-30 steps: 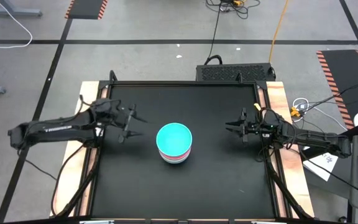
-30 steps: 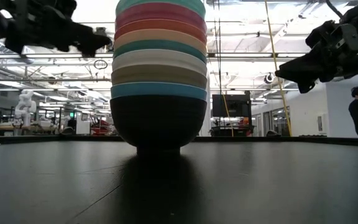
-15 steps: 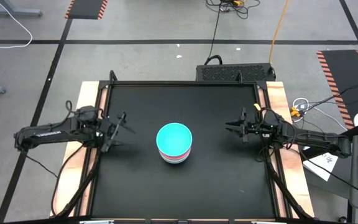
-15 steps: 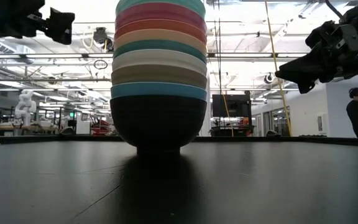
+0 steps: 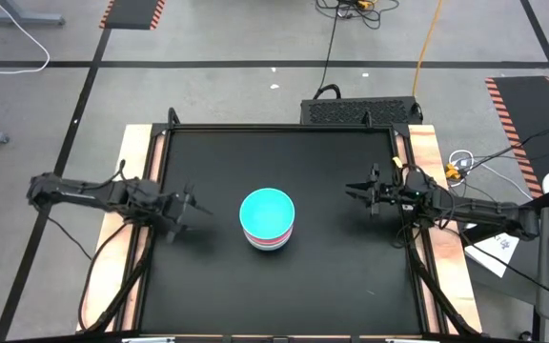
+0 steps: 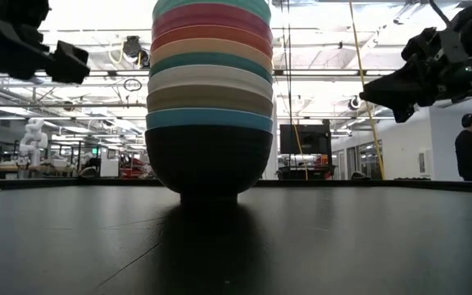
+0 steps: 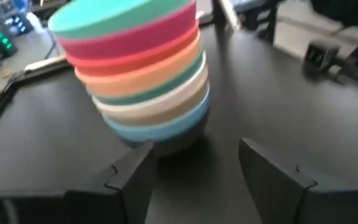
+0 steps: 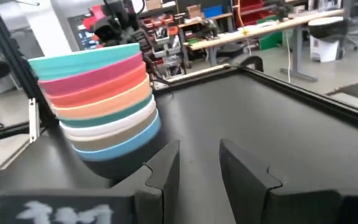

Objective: Nest bowls inside each other
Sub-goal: Return to Home Position

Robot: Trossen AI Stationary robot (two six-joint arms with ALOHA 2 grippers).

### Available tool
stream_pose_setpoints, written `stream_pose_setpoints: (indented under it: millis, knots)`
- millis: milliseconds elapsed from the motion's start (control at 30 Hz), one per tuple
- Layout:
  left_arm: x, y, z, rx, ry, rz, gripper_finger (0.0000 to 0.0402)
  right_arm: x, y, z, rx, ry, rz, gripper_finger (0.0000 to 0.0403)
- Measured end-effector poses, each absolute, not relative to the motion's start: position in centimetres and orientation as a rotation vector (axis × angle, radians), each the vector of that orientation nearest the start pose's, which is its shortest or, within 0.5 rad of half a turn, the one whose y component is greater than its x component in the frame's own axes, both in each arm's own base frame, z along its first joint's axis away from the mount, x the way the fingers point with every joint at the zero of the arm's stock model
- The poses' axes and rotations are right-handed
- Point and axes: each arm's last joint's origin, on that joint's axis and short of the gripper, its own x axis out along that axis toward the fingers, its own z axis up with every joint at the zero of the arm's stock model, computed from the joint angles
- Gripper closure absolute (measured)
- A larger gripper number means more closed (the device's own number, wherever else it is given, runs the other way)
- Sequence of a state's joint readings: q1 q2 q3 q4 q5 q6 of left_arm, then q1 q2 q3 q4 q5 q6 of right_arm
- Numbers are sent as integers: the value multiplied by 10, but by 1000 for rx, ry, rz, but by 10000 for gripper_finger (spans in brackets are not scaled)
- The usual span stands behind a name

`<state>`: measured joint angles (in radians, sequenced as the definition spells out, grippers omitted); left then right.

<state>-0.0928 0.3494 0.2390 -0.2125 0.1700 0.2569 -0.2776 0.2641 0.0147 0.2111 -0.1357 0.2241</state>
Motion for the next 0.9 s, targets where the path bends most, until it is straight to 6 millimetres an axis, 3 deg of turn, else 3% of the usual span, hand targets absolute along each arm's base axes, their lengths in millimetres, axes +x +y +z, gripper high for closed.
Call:
stream_pose_setpoints:
  millis: [233, 433, 667, 800, 900]
  knots:
    - [112, -22, 194, 319, 317, -221, 219, 112, -22, 165, 101, 35, -267, 296]
    - [114, -13, 195, 313, 326, -84, 233, 114, -25, 162, 23, 80, -317, 296]
    - [119, -6, 194, 336, 325, -96, 245, 118, -33, 155, 17, 152, -329, 297]
    - [121, -3, 191, 346, 354, -108, 256, 121, -35, 152, -11, 184, -273, 325]
    - [124, -2, 188, 376, 380, -122, 308, 125, -35, 152, -50, 180, -250, 374]
